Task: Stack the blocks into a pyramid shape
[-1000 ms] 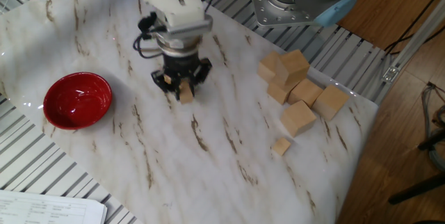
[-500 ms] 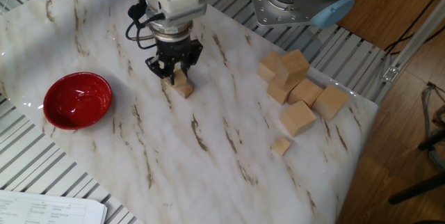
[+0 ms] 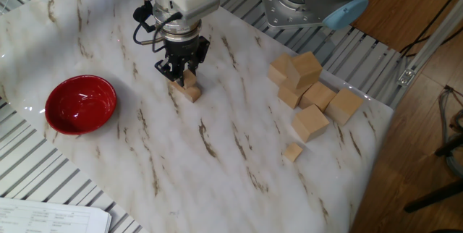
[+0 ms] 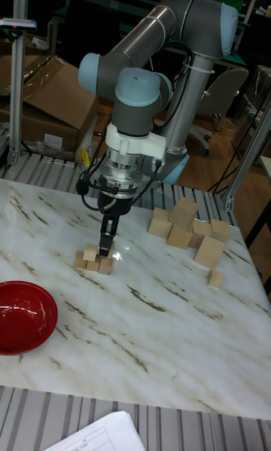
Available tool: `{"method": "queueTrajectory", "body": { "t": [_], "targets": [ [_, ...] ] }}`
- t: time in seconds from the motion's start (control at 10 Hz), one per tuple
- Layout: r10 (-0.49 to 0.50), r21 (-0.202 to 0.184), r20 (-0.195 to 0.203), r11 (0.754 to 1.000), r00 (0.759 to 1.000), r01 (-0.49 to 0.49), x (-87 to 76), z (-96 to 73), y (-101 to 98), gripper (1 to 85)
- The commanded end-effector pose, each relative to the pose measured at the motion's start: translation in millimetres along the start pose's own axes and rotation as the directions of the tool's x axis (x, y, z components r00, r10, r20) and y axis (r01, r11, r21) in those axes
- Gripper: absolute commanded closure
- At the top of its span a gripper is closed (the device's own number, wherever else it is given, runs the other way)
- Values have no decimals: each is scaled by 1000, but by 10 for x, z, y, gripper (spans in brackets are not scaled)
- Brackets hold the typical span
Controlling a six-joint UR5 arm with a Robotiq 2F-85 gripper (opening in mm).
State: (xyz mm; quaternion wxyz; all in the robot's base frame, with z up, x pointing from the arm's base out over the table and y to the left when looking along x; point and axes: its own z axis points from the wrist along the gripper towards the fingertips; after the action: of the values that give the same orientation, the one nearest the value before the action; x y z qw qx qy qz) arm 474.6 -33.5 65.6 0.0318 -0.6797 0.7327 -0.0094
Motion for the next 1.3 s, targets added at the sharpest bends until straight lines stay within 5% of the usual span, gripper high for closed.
{"method": "queueTrajectory", "body": {
  "t": [0.0, 0.4, 0.9, 1.2],
  "targets": [
    [-148, 14, 24, 989, 989, 148, -32, 1, -20, 847],
    [-194, 43, -2, 980, 981, 194, 26, 3, -107, 847],
    [-149, 26, 49, 989, 988, 148, -57, 27, -55, 847],
    [-148, 25, 46, 989, 988, 147, -38, 33, -51, 847]
  ]
}}
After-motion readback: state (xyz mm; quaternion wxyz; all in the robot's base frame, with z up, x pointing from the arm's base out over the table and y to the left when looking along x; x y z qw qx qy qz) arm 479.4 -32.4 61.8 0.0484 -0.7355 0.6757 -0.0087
